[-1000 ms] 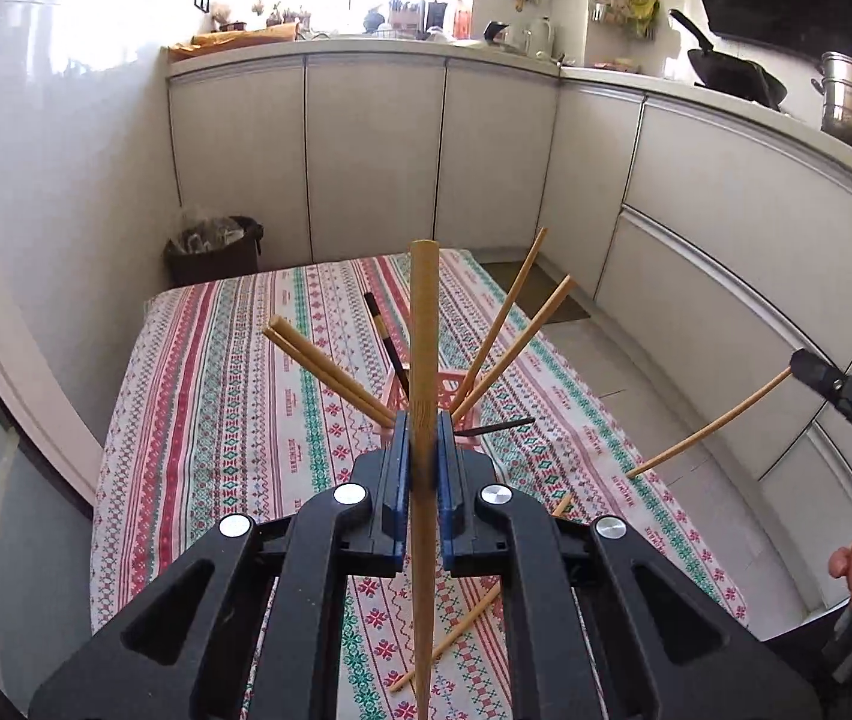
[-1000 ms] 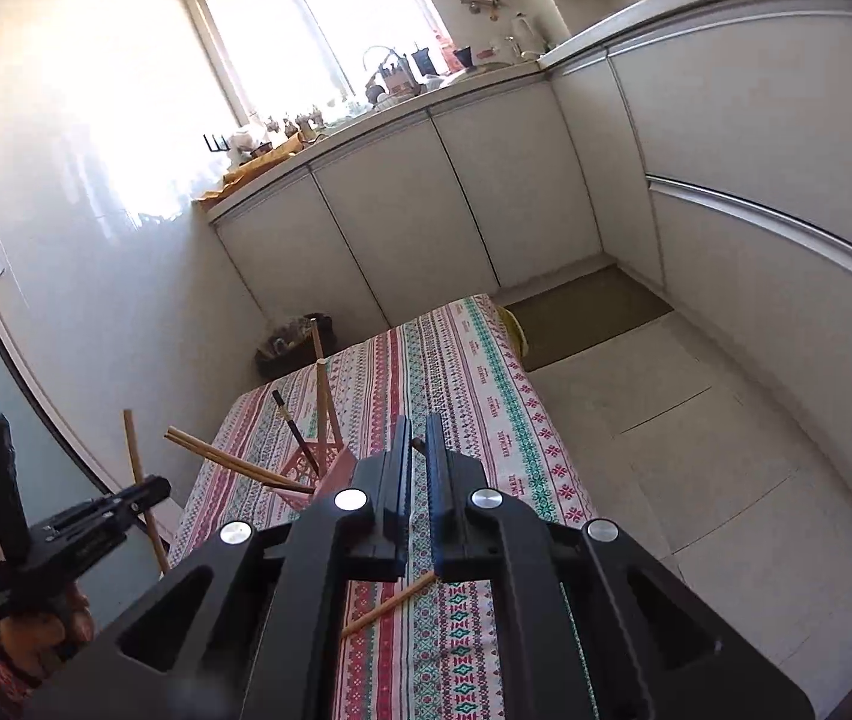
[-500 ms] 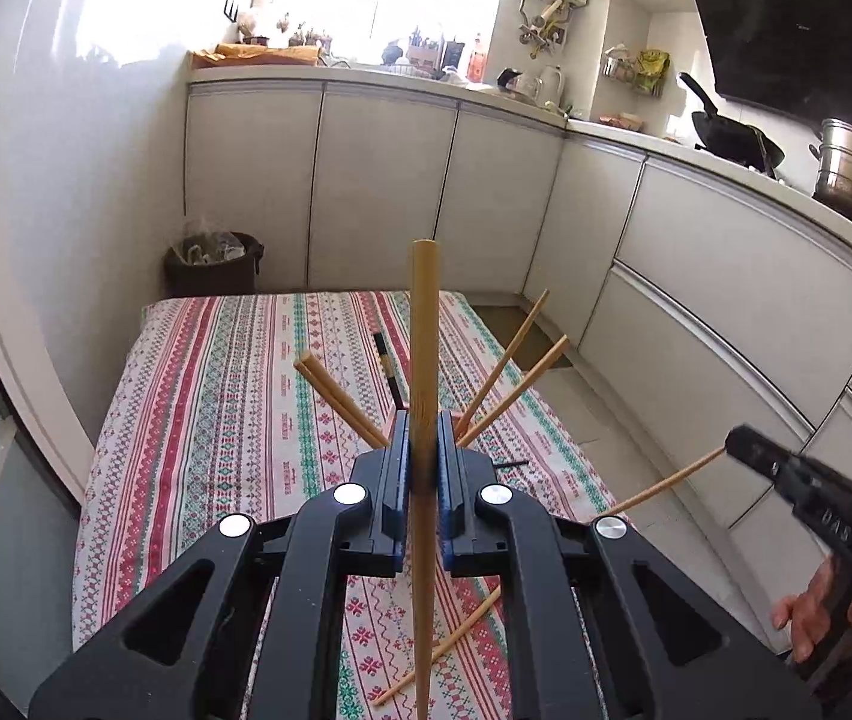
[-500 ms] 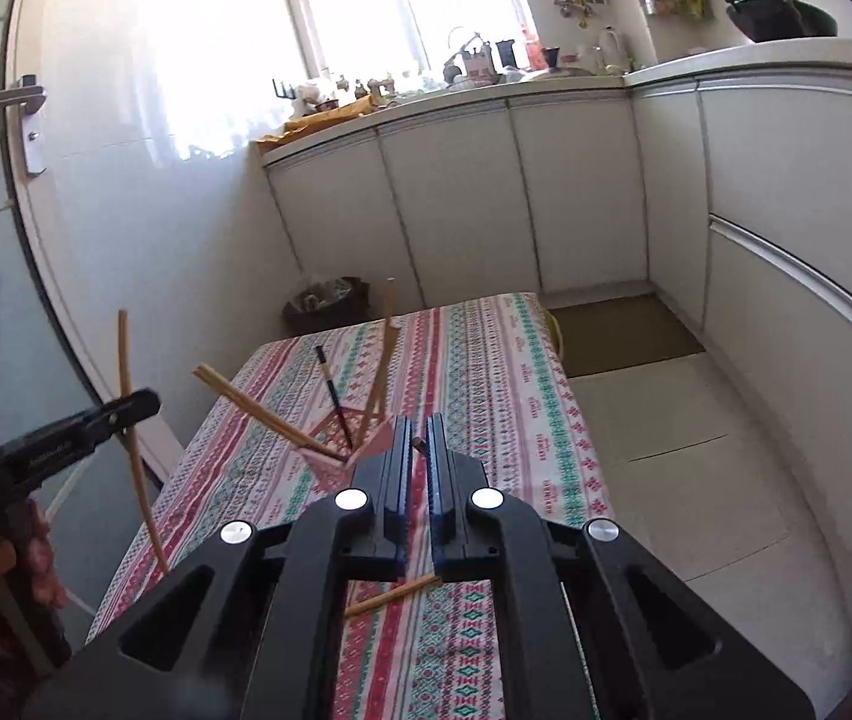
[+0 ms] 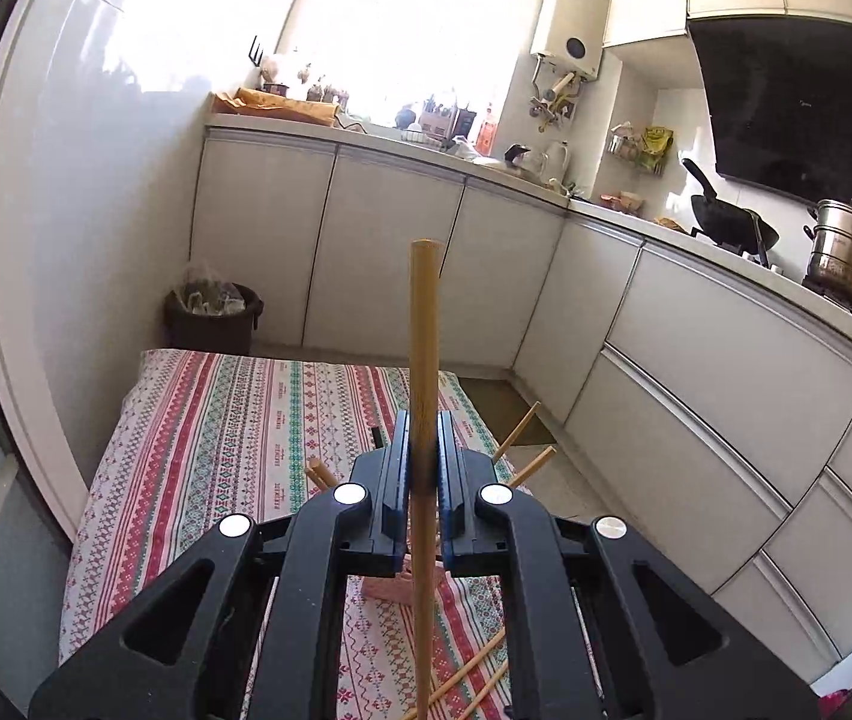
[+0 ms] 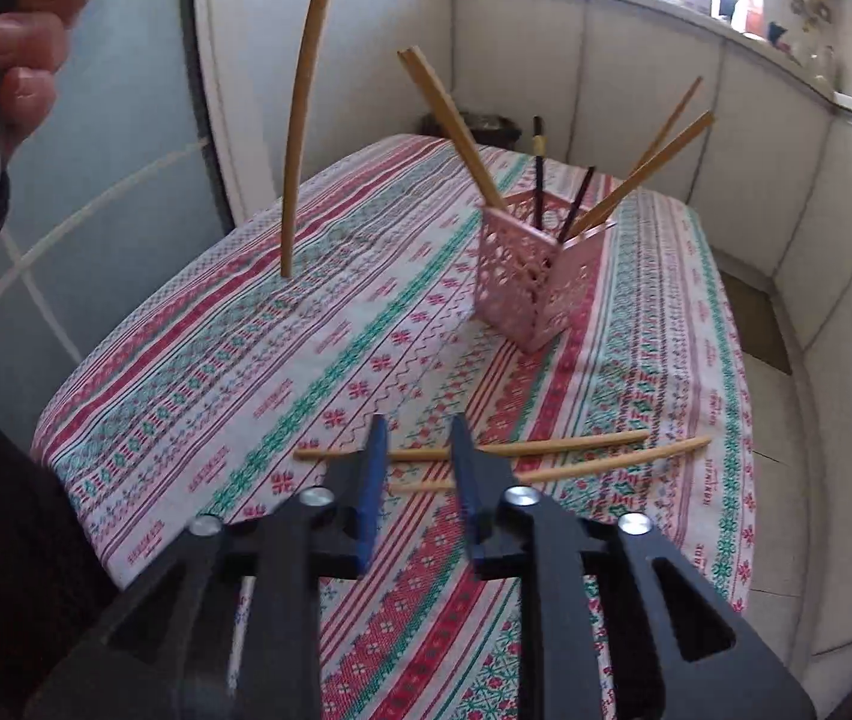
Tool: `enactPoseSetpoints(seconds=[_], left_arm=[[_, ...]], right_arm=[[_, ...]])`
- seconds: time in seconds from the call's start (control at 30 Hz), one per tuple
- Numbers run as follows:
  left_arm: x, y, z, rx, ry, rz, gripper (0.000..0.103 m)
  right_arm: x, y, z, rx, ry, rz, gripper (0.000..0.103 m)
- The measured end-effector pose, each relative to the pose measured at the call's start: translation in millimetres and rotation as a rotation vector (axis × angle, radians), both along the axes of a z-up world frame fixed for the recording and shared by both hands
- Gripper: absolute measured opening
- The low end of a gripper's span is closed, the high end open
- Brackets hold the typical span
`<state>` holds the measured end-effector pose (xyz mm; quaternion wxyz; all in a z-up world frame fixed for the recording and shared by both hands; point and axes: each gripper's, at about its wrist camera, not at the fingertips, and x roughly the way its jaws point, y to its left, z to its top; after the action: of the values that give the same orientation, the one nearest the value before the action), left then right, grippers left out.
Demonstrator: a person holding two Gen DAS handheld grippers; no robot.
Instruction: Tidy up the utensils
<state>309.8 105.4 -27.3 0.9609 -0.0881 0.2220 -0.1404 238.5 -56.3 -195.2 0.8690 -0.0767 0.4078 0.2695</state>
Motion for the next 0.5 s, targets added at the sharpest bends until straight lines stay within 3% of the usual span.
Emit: enactPoseSetpoints(seconds=[0.03,0.07,0.17,0.27,0.37,0.5], left_arm=[[0,3,-1,-0.003,0.002,0.004,0.007],[-1,7,-2,-0.01,0.004,0.003,0.007],[-1,17,-4,-0.031,0.015,-0.003,0.007],[0,25,-8,-0.059,0.034,-0.019,0.007],[-1,29,-9,-0.064,0.042,-0.026,0.007],[-5,32,-9,-0.067,0.041,-0.033,0.008]], right_arm=[[4,-7,2,0.025,0.025,0.012,0.068],[9,-16,4,0.015,0.044,0.01,0.071],[30,-41,5,-0.098,0.061,-0.014,0.072],[40,-39,5,-0.279,-0.034,0.062,0.072],[27,-7,-15,-0.527,-0.141,0.356,0.072],[16,26,-55,-0.681,-0.087,0.715,0.07]])
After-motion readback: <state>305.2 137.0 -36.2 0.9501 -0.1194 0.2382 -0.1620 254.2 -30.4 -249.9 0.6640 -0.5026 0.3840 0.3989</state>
